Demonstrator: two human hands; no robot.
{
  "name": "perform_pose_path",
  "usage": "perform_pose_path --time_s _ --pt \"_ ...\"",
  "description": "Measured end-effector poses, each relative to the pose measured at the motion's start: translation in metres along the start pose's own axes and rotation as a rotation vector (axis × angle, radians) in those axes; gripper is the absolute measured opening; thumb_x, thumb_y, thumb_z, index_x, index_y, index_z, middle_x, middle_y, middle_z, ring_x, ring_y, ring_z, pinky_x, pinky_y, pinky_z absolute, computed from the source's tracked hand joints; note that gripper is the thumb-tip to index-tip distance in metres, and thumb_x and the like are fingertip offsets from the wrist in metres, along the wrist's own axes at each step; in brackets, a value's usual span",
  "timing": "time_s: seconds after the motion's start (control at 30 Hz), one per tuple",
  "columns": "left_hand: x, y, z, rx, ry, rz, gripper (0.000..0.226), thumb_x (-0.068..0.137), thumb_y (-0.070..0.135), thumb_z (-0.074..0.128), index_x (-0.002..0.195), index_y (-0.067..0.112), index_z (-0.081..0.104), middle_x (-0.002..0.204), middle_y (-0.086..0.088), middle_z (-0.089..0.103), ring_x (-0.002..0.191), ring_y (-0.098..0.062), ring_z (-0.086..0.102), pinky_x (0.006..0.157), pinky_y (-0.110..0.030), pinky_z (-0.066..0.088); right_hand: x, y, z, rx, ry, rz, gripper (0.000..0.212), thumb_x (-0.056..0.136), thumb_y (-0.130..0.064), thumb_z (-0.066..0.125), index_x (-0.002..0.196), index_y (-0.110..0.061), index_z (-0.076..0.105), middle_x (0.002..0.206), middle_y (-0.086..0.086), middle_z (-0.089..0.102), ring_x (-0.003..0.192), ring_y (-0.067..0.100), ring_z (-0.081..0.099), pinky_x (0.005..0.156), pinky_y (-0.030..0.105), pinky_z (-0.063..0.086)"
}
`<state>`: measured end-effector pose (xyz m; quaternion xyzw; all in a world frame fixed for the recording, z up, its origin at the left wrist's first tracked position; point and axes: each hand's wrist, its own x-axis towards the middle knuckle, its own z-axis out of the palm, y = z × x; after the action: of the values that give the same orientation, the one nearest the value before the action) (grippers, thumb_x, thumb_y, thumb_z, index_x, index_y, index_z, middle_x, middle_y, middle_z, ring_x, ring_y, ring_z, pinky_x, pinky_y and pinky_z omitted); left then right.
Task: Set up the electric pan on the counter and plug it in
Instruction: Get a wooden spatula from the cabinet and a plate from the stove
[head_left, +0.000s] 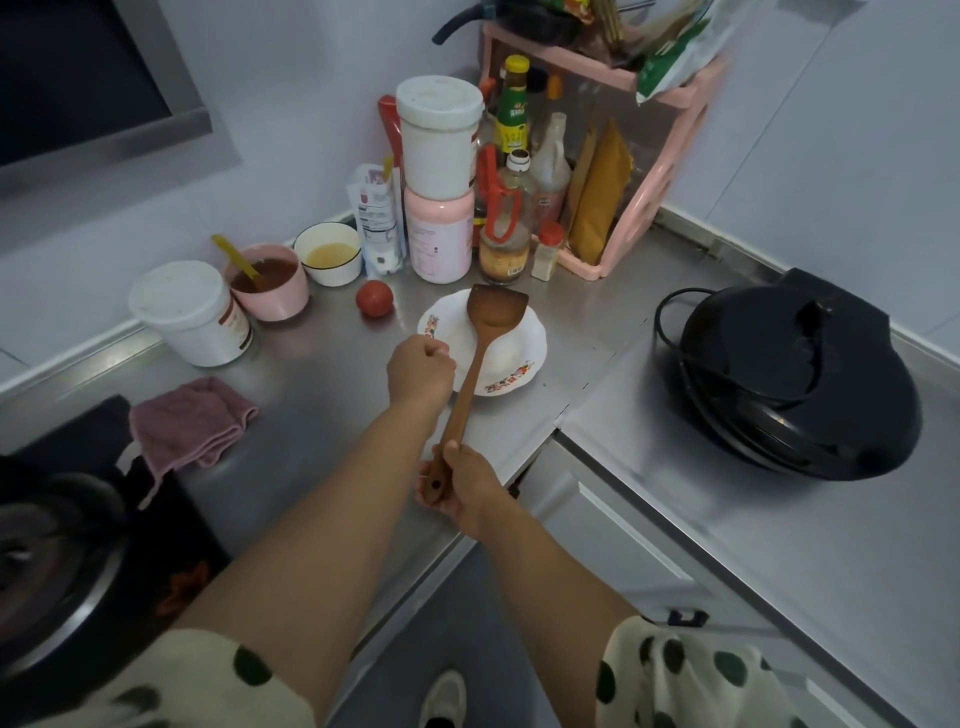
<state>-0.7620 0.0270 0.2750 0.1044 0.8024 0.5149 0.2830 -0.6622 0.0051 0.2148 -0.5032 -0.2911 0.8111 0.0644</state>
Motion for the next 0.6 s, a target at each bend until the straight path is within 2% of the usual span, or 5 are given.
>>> perform_pose_path --time_s 0.1,0.23,0.3,0.47,0.6 --pt "0.003 -0.001 0.001 0.004 -0.021 0.002 0.017 0.091 0.010 0.049 0.097 0.013 0.065 0.112 -0.016 0.068 0.107 -0.032 0.064 0.094 -0.043 0.054 0.007 0.005 0.005 0.017 -0.020 0.019 0.022 0.101 -0.012 0.031 0.118 -0.004 0.043 0.082 0.012 0.057 0.067 0.023 0.057 0.072 0.038 0.051" --pt "0.007 -0.004 0.002 -0.003 -0.050 0.001 0.018 0.091 0.008 0.049 0.099 0.011 0.065 0.113 -0.017 0.068 0.108 -0.032 0.064 0.096 -0.044 0.053 0.017 0.010 0.006 -0.051 -0.038 0.018 0.037 0.096 0.002 0.030 0.131 0.003 0.041 0.097 0.017 0.057 0.073 0.023 0.058 0.080 0.039 0.048" --pt "0.011 -0.006 0.002 -0.011 -0.057 -0.003 0.017 0.090 0.007 0.049 0.097 0.012 0.065 0.112 -0.017 0.068 0.108 -0.032 0.064 0.096 -0.044 0.053 0.019 0.009 0.004 -0.105 -0.057 0.017 0.036 0.094 0.007 0.029 0.125 0.001 0.046 0.097 0.016 0.056 0.073 0.023 0.057 0.082 0.039 0.048" --pt "0.021 -0.004 0.000 -0.013 -0.055 -0.011 0.016 0.091 0.007 0.049 0.094 0.015 0.063 0.112 -0.015 0.068 0.106 -0.031 0.064 0.094 -0.042 0.054 0.021 0.007 -0.002 -0.205 -0.079 0.014 0.034 0.088 0.015 0.024 0.104 -0.002 0.049 0.091 0.017 0.055 0.075 0.024 0.058 0.074 0.035 0.052" --pt "0.027 -0.001 -0.001 -0.004 -0.053 -0.014 0.015 0.090 0.006 0.049 0.089 0.016 0.061 0.109 -0.014 0.069 0.103 -0.030 0.065 0.095 -0.042 0.053 0.024 0.009 -0.004 -0.222 -0.105 -0.002 0.037 0.089 0.016 0.024 0.110 -0.001 0.049 0.102 0.021 0.055 0.085 0.027 0.059 0.090 0.042 0.051"
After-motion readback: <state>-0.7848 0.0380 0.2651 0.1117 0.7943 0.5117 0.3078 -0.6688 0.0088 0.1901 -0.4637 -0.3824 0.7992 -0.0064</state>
